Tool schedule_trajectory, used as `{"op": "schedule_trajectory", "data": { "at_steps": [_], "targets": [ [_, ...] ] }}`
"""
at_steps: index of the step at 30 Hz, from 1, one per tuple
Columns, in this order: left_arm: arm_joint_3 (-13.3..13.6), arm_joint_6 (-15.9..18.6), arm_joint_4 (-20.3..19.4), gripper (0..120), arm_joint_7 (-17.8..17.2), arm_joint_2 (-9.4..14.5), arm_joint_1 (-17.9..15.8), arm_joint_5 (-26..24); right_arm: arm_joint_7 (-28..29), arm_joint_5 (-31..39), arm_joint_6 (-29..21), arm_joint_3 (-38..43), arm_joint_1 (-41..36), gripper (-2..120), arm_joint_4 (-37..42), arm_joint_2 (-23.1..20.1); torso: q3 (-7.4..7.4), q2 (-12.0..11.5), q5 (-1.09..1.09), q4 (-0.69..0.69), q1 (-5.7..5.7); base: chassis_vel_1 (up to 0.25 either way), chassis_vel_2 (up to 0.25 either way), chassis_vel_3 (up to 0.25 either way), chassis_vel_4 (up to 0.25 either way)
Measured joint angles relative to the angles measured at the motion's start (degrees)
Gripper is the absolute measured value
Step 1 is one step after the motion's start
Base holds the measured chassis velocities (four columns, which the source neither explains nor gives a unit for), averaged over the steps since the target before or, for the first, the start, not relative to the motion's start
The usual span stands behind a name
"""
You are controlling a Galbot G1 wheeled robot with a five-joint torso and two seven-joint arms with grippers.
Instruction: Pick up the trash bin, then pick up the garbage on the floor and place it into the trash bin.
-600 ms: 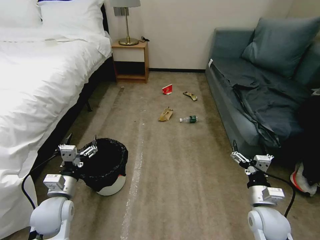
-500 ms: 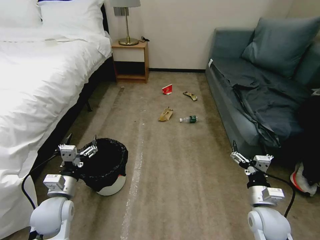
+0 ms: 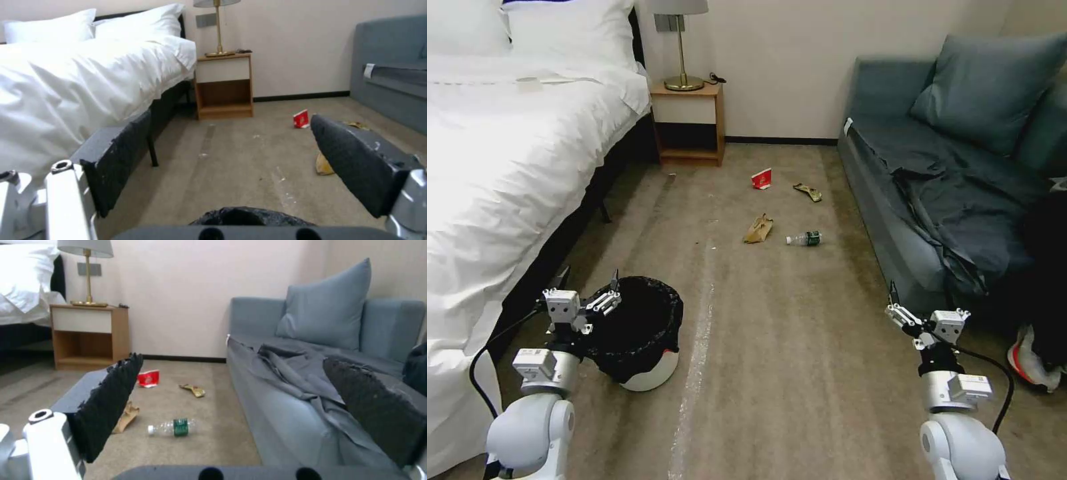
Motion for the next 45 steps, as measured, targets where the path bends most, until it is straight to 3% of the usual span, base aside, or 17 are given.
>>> {"op": "schedule_trajectory", "data": {
  "at_steps": [26, 29, 34, 37, 45],
  "targets": [
    [0.52, 1.52, 0.33, 96, -1.53, -0.23, -0.61, -1.07, -0.27, 0.17, -0.23, -0.15, 0.46, 100, -0.24, 0.33, 0.0, 0.0, 0.0, 0.0, 0.0, 0.0, 0.0, 0.0, 0.0],
    [0.52, 2.71, 0.1, 96, -2.89, -0.25, -0.45, -1.22, -0.28, 0.12, -0.23, -0.21, 0.33, 100, -0.24, 0.38, 0.0, 0.0, 0.0, 0.0, 0.0, 0.0, 0.0, 0.0, 0.0],
    [0.64, 7.29, -0.31, 96, -8.25, -0.51, -0.08, -2.49, -0.3, 0.06, -0.15, -0.22, 0.23, 100, -0.24, 0.41, 0.0, 0.0, 0.0, 0.0, 0.0, 0.0, 0.0, 0.0, 0.0],
    [0.64, 7.91, -0.34, 96, -9.03, -0.52, -0.06, -2.93, -0.3, 0.06, -0.14, -0.21, 0.21, 100, -0.23, 0.42, 0.0, 0.0, 0.0, 0.0, 0.0, 0.0, 0.0, 0.0, 0.0],
    [0.57, 12.23, 0.17, 96, -15.99, -0.62, -0.42, -6.66, -0.45, -0.5, 0.42, -0.33, -0.33, 100, -0.17, 0.67, 0.0, 0.0, 0.0, 0.0, 0.0, 0.0, 0.0, 0.0, 0.0]
  ]
}}
